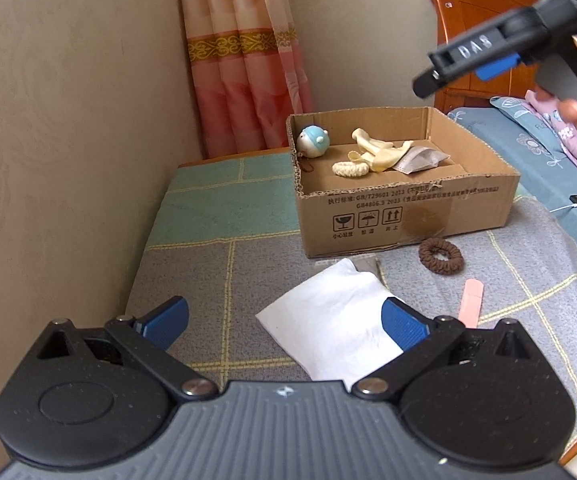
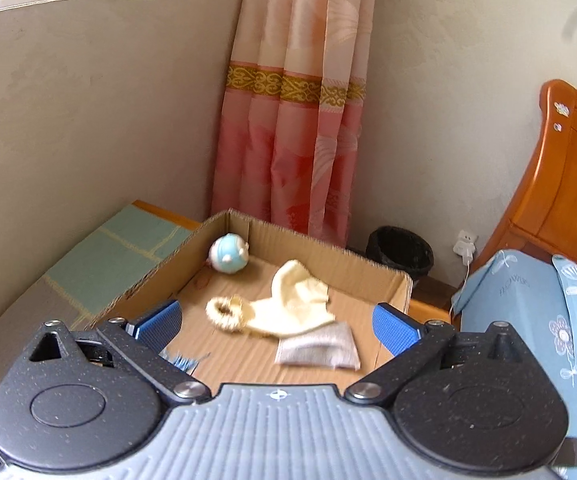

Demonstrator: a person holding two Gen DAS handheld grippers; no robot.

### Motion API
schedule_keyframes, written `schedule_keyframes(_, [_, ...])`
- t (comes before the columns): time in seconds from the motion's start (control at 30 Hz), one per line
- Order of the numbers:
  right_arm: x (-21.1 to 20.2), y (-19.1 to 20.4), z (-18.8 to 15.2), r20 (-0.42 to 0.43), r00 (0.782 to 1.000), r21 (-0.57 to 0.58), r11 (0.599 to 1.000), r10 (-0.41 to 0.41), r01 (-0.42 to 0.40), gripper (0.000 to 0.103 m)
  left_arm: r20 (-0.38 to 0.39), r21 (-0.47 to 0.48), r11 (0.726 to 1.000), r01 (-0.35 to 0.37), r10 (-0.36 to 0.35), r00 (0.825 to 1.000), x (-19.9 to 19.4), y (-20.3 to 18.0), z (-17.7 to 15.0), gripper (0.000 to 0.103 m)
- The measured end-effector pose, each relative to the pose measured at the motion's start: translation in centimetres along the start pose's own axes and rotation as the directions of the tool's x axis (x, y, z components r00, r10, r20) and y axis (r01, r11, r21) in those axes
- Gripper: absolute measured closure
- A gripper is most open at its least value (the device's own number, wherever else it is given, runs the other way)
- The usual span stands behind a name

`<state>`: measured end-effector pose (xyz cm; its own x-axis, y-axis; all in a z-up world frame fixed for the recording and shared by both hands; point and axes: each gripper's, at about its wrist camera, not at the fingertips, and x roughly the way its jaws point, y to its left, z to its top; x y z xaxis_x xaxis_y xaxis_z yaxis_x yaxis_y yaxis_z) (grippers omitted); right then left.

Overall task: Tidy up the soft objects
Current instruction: 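Move both tools back toward the pink strip and brown hair tie, then grasp the pink strip with the right tool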

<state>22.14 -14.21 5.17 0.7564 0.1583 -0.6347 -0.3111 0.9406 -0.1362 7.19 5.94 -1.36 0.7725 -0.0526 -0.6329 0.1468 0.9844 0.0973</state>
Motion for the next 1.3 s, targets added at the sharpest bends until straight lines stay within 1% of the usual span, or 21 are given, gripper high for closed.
schedule_keyframes(0.23, [-2.2, 0.9, -4.2, -0.028, 0.998, 0.051, 0.997, -0.051, 0.052, 0.0, -0.002, 0.013, 1.0, 0.008, -0.008, 1.0, -0.6, 0.0, -0.6, 0.001])
schedule_keyframes(0.33, [-2.8, 1.6, -6.6, -0.02, 0.997, 0.057, 0.995, -0.076, 0.077, 0.0, -0.007, 0.014, 1.0, 0.014, -0.014, 1.0, -0.6, 0.1, -0.8, 0.001])
schedule_keyframes(0.47, [-3.0, 2.4, -9.5, -0.026, 0.998, 0.056, 0.997, -0.049, 0.051, 0.0, -0.008, 0.014, 0.999, 0.031, -0.031, 0.999, -0.6, 0.2, -1.0, 0.001])
schedule_keyframes(0.57, [-2.6, 3.1, -11.1, -0.046, 0.998, 0.057, 0.997, -0.047, 0.05, 0.0, -0.012, 0.008, 0.999, 0.048, -0.048, 0.999, -0.4, 0.3, -1.2, 0.001])
schedule_keyframes(0.8, [-0.2, 4.1, -13.9, -0.151, 0.988, 0.108, 0.993, -0.03, 0.046, 0.0, -0.041, 0.014, 0.999, 0.048, -0.047, 0.998, 0.4, 0.2, -1.8, 0.001])
schedule_keyframes(0.93, [1.4, 4.8, -14.5, -0.202, 0.979, 0.128, 0.989, -0.042, 0.068, 0.0, -0.056, 0.003, 0.999, 0.047, -0.047, 0.997, 1.0, 0.5, -2.1, 0.001])
schedule_keyframes(1.13, [3.6, 5.9, -14.9, -0.304, 0.948, 0.146, 0.979, -0.091, 0.141, 0.0, -0.062, -0.005, 0.999, 0.052, -0.052, 0.997, 1.2, 0.8, -2.3, 0.001])
schedule_keyframes(1.2, [3.5, 6.2, -14.8, -0.315, 0.943, 0.147, 0.977, -0.104, 0.157, 0.0, -0.064, -0.01, 0.999, 0.054, -0.054, 0.996, 1.3, 1.0, -2.4, 0.001])
schedule_keyframes(1.3, [3.2, 6.3, -14.7, -0.354, 0.927, 0.135, 0.973, -0.127, 0.185, 0.0, -0.065, -0.015, 0.998, 0.057, -0.058, 0.996, 1.4, 1.1, -2.5, 0.001])
